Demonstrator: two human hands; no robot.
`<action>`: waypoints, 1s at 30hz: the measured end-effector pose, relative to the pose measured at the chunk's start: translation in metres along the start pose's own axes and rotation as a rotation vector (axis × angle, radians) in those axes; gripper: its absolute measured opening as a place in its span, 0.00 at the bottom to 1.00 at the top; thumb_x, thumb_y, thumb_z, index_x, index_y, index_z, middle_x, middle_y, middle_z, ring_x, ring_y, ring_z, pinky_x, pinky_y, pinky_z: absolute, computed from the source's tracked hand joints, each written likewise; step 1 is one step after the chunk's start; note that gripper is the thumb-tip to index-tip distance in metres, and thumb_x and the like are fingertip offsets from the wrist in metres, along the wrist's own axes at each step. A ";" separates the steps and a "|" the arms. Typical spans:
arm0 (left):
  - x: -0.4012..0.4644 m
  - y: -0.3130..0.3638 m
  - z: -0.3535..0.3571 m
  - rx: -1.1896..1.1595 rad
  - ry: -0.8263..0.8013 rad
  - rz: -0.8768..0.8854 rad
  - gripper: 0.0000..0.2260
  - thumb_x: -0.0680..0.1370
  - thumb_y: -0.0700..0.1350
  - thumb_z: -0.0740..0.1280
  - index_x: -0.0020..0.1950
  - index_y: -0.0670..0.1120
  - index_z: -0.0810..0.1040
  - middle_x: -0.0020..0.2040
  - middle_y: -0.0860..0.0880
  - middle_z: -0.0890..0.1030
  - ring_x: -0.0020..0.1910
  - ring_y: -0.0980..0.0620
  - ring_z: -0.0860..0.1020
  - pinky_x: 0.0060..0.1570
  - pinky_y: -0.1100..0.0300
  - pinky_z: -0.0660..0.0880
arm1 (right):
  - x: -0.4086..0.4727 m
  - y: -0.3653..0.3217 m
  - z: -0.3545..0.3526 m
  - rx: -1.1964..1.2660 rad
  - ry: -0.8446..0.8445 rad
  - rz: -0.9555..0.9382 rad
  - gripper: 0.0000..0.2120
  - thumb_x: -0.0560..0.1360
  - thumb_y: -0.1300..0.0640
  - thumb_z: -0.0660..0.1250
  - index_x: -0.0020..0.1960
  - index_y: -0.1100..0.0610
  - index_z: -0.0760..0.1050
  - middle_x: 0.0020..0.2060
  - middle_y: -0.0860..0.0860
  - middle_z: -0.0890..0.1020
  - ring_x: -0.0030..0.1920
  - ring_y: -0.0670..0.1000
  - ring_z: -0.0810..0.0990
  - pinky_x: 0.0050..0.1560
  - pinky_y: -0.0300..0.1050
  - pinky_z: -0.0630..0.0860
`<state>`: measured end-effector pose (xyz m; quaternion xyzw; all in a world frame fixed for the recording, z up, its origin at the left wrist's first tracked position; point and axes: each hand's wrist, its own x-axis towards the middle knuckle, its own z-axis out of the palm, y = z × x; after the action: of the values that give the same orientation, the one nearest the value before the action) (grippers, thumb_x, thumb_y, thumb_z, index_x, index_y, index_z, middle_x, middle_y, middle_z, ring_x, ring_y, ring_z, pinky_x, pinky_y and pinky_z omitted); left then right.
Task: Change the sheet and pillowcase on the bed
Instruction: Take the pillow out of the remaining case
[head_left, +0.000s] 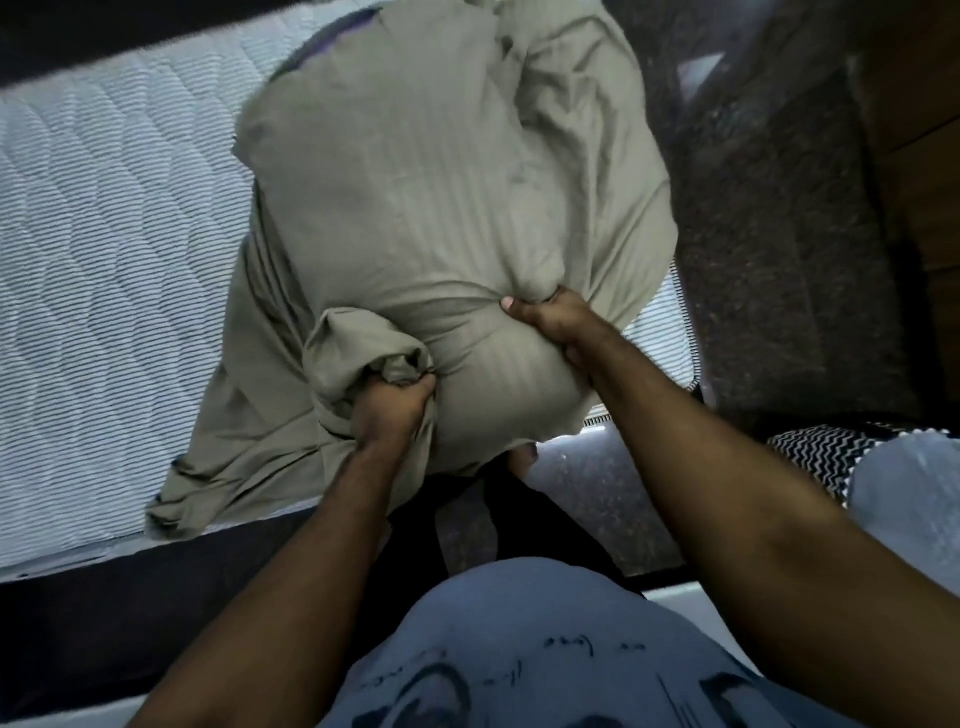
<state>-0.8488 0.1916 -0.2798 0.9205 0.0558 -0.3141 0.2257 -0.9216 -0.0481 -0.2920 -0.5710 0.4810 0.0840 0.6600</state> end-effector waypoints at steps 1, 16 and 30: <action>0.002 -0.007 -0.011 -0.056 0.029 -0.002 0.32 0.69 0.65 0.73 0.64 0.44 0.80 0.64 0.42 0.81 0.63 0.39 0.78 0.61 0.51 0.74 | -0.009 -0.010 0.013 -0.013 0.002 -0.031 0.29 0.67 0.49 0.81 0.64 0.58 0.79 0.52 0.47 0.85 0.51 0.45 0.84 0.49 0.36 0.80; -0.005 -0.108 -0.161 -1.058 0.136 0.071 0.14 0.79 0.44 0.71 0.64 0.47 0.78 0.66 0.46 0.79 0.66 0.48 0.76 0.71 0.47 0.71 | -0.146 -0.187 0.267 -0.779 0.016 -0.741 0.21 0.67 0.38 0.67 0.52 0.52 0.80 0.47 0.52 0.86 0.53 0.56 0.83 0.52 0.51 0.78; 0.011 -0.237 -0.277 -0.925 0.865 0.192 0.21 0.80 0.58 0.65 0.64 0.43 0.74 0.64 0.46 0.78 0.66 0.50 0.76 0.67 0.54 0.72 | -0.208 -0.241 0.517 -0.958 -0.444 -1.007 0.21 0.68 0.34 0.69 0.53 0.46 0.79 0.44 0.42 0.85 0.51 0.48 0.83 0.57 0.54 0.77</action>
<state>-0.7449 0.5269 -0.1827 0.7726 0.1887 0.1638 0.5837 -0.5933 0.3940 -0.0372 -0.9187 -0.0744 0.0853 0.3783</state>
